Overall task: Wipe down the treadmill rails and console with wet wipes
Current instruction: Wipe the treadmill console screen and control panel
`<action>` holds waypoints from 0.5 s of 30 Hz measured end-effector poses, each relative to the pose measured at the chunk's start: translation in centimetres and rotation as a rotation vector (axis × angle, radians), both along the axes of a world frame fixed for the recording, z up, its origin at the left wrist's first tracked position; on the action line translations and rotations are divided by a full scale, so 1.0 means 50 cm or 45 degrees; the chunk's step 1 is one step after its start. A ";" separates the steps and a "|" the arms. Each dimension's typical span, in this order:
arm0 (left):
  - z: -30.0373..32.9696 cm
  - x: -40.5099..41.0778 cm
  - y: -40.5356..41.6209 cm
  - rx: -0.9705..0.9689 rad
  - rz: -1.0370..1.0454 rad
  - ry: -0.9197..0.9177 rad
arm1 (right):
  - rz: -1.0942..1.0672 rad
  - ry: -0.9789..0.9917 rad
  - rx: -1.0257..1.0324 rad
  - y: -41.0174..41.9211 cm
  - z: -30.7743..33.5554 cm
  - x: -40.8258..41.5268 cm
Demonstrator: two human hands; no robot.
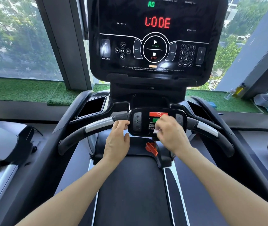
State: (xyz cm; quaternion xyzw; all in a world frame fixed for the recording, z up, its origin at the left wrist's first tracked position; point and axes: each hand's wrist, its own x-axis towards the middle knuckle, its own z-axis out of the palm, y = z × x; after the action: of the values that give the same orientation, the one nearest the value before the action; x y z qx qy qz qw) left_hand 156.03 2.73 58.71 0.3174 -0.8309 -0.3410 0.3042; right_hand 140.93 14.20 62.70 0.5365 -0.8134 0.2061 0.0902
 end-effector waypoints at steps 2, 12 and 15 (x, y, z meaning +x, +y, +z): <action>0.004 -0.002 -0.001 0.011 0.000 0.014 | -0.150 -0.224 -0.212 -0.009 0.035 -0.013; 0.015 0.003 -0.020 0.054 0.023 -0.022 | -0.284 -0.167 0.116 -0.122 0.069 -0.018; 0.010 0.007 -0.025 0.066 0.042 -0.036 | -0.195 -0.082 0.201 -0.153 0.071 0.001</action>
State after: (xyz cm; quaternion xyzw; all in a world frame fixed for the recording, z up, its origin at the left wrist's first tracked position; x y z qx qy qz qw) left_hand 156.38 1.49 59.21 0.3436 -0.8207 -0.3529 0.2898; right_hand 140.99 6.55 66.23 0.4714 -0.8681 0.1512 0.0370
